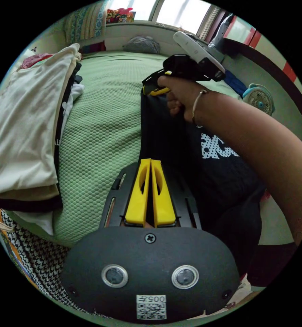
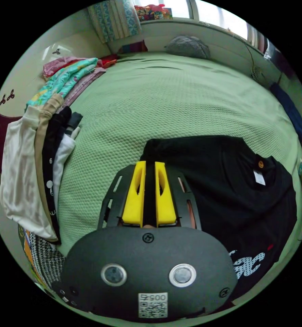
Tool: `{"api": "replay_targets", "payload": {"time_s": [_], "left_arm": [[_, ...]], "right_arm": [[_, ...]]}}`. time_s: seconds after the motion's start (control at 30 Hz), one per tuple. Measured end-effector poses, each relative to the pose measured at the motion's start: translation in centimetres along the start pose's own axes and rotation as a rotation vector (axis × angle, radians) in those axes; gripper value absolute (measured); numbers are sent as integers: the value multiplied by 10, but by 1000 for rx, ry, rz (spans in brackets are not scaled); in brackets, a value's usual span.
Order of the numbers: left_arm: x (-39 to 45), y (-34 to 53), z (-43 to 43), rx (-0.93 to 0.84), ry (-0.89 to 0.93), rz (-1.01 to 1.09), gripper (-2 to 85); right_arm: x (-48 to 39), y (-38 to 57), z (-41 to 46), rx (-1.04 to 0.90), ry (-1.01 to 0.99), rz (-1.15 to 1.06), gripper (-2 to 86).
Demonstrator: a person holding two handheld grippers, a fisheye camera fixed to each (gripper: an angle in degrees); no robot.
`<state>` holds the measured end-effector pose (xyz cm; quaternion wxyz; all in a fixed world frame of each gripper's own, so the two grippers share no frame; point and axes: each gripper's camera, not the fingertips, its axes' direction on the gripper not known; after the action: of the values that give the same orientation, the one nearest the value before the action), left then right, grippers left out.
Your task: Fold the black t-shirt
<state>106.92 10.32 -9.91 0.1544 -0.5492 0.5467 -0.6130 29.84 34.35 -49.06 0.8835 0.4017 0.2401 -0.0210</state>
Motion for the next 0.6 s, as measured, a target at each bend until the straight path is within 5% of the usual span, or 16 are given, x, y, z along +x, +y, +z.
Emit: {"api": "replay_targets", "payload": {"time_s": [0.6], "left_arm": [[205, 22, 35, -8, -63, 271, -7]], "right_arm": [[188, 181, -191, 67, -70, 87, 59]]}}
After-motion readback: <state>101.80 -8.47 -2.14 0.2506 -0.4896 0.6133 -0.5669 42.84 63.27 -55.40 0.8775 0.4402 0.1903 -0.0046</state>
